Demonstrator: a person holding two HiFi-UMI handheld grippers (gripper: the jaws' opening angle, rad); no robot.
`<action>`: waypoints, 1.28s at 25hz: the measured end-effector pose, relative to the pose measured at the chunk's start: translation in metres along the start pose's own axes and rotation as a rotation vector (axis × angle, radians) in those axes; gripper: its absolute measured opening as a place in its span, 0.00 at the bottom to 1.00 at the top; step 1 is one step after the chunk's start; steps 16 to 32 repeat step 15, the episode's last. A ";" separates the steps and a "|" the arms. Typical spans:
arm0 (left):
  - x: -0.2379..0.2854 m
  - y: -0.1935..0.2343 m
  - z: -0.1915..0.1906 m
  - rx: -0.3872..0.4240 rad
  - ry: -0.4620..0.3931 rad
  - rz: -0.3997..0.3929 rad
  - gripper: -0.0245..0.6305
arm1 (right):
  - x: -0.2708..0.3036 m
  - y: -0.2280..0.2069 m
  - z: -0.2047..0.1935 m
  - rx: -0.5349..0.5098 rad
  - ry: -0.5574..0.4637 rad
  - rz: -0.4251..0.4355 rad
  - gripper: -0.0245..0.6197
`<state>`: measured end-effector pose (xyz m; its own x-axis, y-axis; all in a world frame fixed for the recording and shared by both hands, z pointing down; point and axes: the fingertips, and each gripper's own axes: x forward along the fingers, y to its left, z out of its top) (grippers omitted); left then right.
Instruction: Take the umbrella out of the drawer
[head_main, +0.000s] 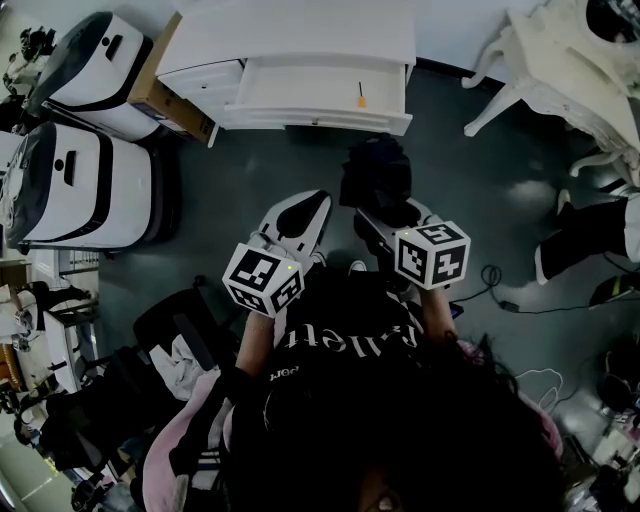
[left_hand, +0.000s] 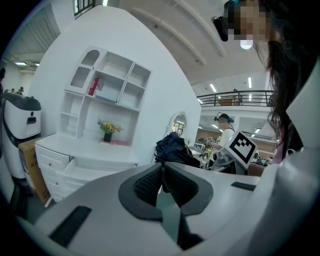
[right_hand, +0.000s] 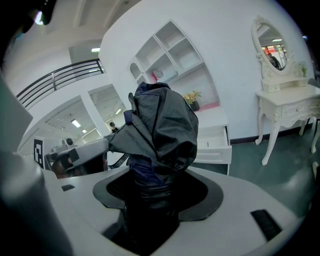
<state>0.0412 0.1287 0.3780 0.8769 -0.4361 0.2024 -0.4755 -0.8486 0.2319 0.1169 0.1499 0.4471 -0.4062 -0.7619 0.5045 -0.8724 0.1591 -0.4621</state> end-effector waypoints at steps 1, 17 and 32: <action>0.000 -0.001 0.000 0.001 0.000 -0.001 0.08 | -0.001 0.000 0.001 -0.001 -0.001 0.000 0.46; -0.016 0.011 0.000 0.002 -0.002 -0.006 0.08 | 0.007 0.011 -0.001 0.011 -0.006 -0.015 0.46; -0.016 0.011 0.000 0.002 -0.002 -0.006 0.08 | 0.007 0.011 -0.001 0.011 -0.006 -0.015 0.46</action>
